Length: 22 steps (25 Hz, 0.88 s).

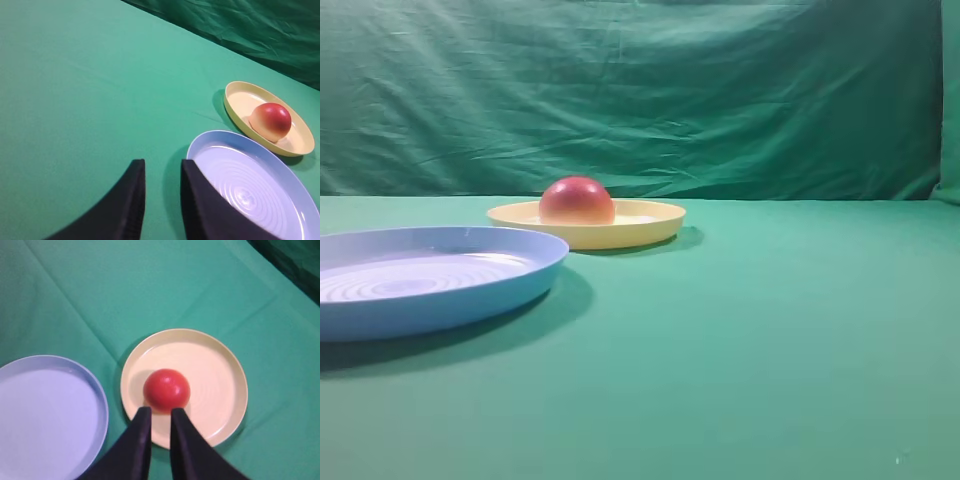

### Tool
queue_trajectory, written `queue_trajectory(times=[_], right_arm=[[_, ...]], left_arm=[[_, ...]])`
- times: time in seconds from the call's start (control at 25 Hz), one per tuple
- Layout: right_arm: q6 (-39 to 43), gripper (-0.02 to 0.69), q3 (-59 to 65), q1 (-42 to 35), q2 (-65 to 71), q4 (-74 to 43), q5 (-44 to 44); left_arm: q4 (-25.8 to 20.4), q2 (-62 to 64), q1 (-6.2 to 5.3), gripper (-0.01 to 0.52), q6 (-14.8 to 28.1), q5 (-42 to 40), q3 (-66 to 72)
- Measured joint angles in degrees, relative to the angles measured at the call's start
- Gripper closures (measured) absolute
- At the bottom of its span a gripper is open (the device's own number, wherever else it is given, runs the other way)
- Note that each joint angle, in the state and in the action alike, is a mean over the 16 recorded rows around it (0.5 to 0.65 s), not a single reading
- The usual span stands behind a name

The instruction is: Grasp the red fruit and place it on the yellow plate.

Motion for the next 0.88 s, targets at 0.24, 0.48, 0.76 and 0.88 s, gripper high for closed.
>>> queue_trajectory(times=[0.24,0.48,0.76,0.88], right_arm=[[1.5,0.665,18.8,0.0,-17.5,0.0,-8.3],[1.9,0.665,37.2,0.0,-35.5,0.0,-15.6],[2.0,0.665,50.0,0.0,-52.5,-0.1,-16.7],[2.0,0.665,53.4,0.0,-57.6,-0.2,-16.1]], left_arm=[[0.0,0.0,0.00,0.357,0.0,0.0,0.0],[0.0,0.0,0.00,0.357,0.0,0.0,0.0],[0.0,0.0,0.00,0.357,0.0,0.0,0.0],[0.0,0.0,0.00,0.357,0.0,0.0,0.0]])
